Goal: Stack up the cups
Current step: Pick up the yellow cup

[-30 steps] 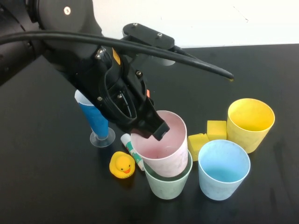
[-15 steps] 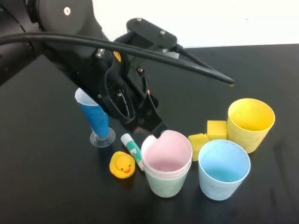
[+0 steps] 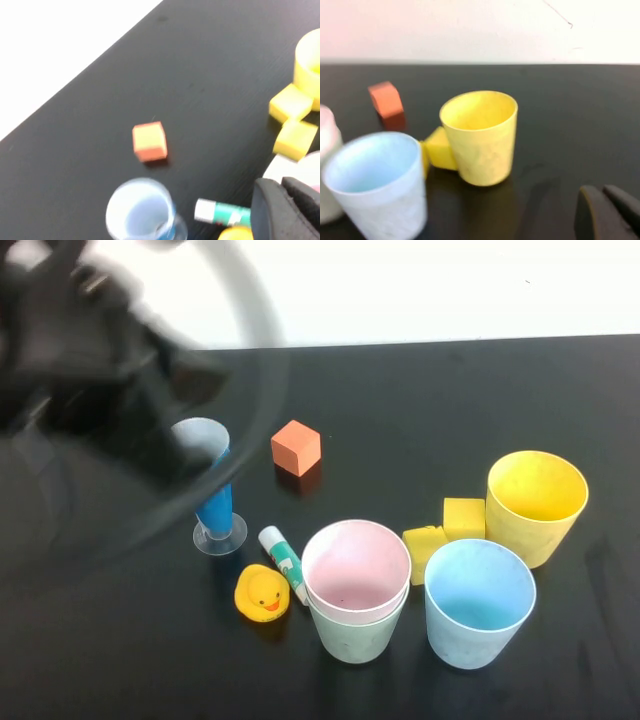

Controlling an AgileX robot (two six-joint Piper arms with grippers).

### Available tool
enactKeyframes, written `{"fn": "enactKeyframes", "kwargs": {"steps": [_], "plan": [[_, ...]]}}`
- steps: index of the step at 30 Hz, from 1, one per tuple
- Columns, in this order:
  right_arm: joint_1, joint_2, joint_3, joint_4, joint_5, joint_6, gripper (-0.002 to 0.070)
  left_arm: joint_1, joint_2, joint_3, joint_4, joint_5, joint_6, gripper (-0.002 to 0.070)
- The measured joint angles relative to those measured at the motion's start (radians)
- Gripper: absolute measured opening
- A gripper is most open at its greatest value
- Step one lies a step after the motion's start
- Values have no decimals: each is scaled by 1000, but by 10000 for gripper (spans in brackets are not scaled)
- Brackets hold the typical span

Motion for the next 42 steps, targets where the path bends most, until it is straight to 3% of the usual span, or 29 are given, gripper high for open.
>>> {"fn": "enactKeyframes", "kwargs": {"steps": [6, 16, 27, 34, 37, 42], "plan": [[0, 284, -277, -158, 182, -132, -3, 0, -211, 314, 116, -89, -108, 2], [0, 748, -708, -194, 501, -277, -3, 0, -510, 745, 125, -200, -232, 2], [56, 1103, -1077, -149, 716, -339, -3, 0, -702, 924, 129, -276, -236, 2], [209, 1298, -1212, -321, 772, -298, 8, 0, -705, 964, 129, -276, -238, 1], [241, 1374, -1237, -383, 772, -265, 102, 0, -706, 964, 129, -282, -238, 2], [246, 1460, -1248, -396, 772, -186, 404, 0, -706, 964, 129, -284, -240, 2]]}}
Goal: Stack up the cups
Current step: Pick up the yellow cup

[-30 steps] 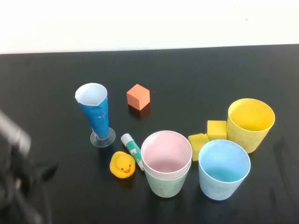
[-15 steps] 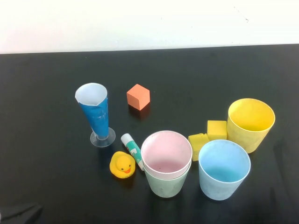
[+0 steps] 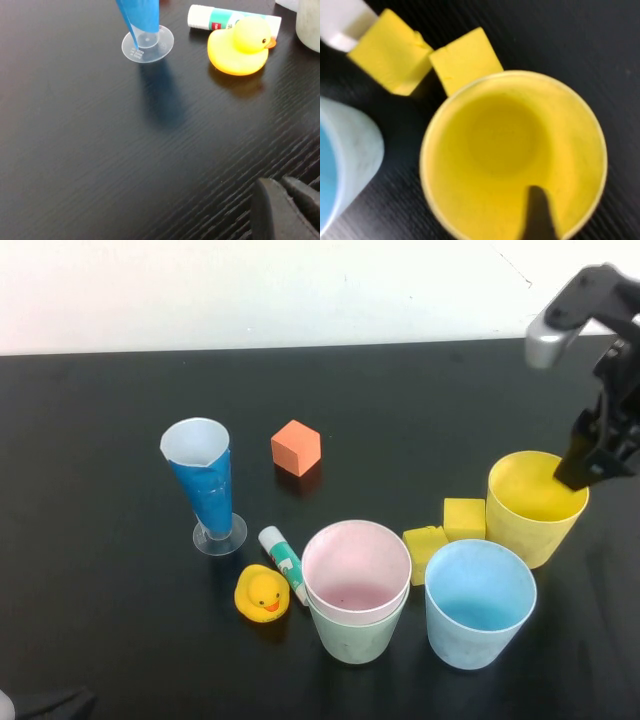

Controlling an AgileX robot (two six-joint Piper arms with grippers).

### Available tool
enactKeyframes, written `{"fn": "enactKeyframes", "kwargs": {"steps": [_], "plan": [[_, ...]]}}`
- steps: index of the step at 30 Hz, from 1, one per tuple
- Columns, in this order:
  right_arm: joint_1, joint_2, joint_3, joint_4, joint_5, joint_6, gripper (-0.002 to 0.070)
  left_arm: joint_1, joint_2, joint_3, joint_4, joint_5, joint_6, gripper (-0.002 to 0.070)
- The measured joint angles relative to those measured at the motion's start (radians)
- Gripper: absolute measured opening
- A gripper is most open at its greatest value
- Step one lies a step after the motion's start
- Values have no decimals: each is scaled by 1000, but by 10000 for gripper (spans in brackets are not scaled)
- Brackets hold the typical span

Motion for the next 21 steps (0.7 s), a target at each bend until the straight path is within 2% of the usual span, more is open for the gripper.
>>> {"fn": "enactKeyframes", "kwargs": {"steps": [3, 5, 7, 9, 11, 13, 15, 17, 21], "plan": [[2, 41, -4, -9, 0, 25, 496, 0, 0, 0, 0, 0, 0, 1], [2, 69, -6, -9, 0, 39, 510, 0, 0, 0, 0, 0, 0, 2], [2, 93, -6, -9, -2, 49, 494, 0, 0, 0, 0, 0, 0, 1], [2, 117, -6, -9, -4, 51, 429, 0, 0, 0, 0, 0, 0, 1], [2, 131, -6, -9, -5, 53, 321, 0, 0, 0, 0, 0, 0, 1], [2, 133, -8, -9, -6, 53, 169, 0, 0, 0, 0, 0, 0, 1], [2, 133, -23, -9, -6, 53, 77, 0, 0, 0, 0, 0, 0, 1], [2, 129, -44, -9, -6, 53, 34, 0, 0, 0, 0, 0, 0, 1], [2, 73, -86, -9, -8, 67, 22, 0, 0, 0, 0, 0, 0, 1]]}}
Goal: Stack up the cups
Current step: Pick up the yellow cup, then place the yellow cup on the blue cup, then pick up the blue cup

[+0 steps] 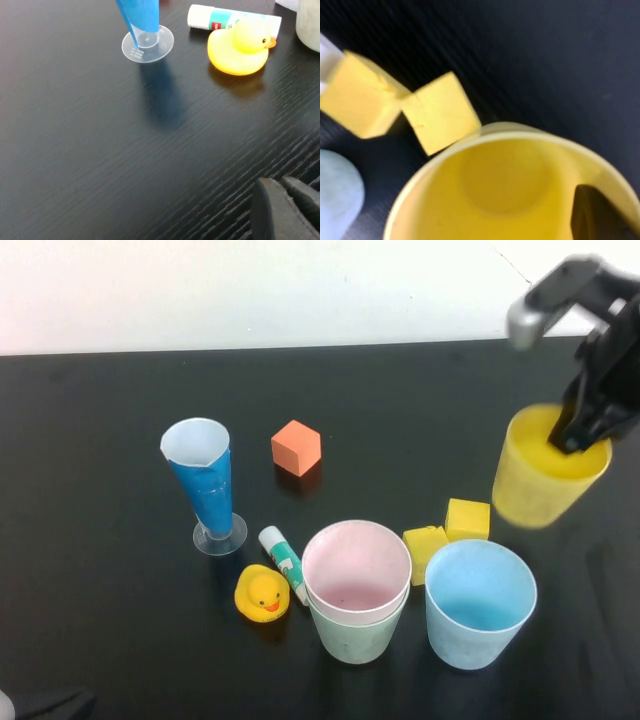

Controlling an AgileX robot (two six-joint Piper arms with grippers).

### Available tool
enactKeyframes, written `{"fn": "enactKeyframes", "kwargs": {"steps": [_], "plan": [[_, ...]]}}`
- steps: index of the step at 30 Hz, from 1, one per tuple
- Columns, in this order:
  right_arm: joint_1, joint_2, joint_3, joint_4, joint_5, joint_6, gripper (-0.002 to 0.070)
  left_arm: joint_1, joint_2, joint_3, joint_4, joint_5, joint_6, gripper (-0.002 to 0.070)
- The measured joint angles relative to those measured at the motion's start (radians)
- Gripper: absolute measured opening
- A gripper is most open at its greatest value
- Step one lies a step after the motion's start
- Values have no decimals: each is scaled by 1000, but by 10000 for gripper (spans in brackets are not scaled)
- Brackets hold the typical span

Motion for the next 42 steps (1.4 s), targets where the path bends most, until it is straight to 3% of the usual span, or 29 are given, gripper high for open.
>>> {"fn": "enactKeyframes", "kwargs": {"steps": [7, 13, 18, 34, 38, 42], "plan": [[25, -257, -11, 57, 10, -5, 20, 0, 0, 0, 0, 0, 0, 1], [202, -398, 50, 102, 16, -42, 20, 0, 0, 0, 2, -9, 0, 1], [283, -385, 156, 34, 16, 3, 20, 0, 0, 1, 8, -23, 0, 1], [290, -257, 196, -34, 16, 37, 25, 0, -1, 1, -14, -18, 0, 1], [290, -221, 196, -34, 14, 37, 80, 0, -1, 1, -16, -18, 0, 1], [290, -184, 196, -34, 14, 37, 193, 0, -1, 1, -16, -16, 0, 1]]}}
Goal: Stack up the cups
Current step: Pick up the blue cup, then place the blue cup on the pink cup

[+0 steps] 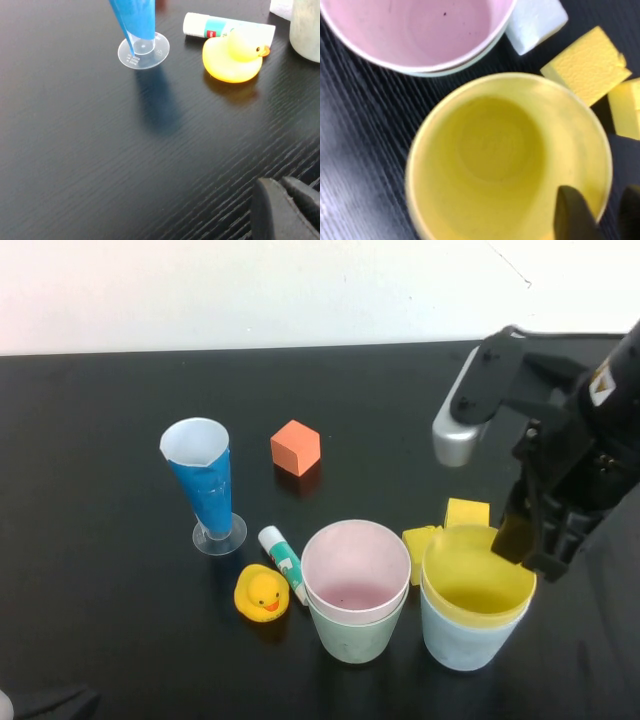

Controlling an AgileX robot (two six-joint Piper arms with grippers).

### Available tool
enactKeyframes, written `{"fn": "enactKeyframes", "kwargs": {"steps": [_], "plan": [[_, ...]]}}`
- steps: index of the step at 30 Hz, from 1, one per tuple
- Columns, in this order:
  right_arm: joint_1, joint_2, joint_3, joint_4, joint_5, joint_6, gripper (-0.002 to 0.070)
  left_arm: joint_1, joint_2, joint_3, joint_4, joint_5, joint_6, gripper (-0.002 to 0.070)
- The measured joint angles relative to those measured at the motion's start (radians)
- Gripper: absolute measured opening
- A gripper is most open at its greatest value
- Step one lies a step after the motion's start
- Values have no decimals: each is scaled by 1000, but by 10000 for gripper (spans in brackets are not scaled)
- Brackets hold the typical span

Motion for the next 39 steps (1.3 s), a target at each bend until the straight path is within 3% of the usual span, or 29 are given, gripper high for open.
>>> {"fn": "enactKeyframes", "kwargs": {"steps": [3, 8, 11, 16, 28, 39], "plan": [[0, 36, 0, 0, -2, 0, 255, 0, 0, 0, 4, 0, 0, 1], [0, 107, 0, 17, -8, 0, 270, 0, 0, 0, 16, 0, 0, 1], [0, 143, 0, 27, -12, -3, 230, 0, 0, 0, 22, 0, 0, 1], [0, 135, -10, 27, -14, -14, 54, 0, 0, 0, 27, 2, 0, 1], [0, -97, -208, 59, 1, -21, 49, 0, 0, 0, 32, 39, 0, 1], [0, 2, -247, 189, 1, -87, 48, 0, 0, 0, 34, 42, 0, 1]]}}
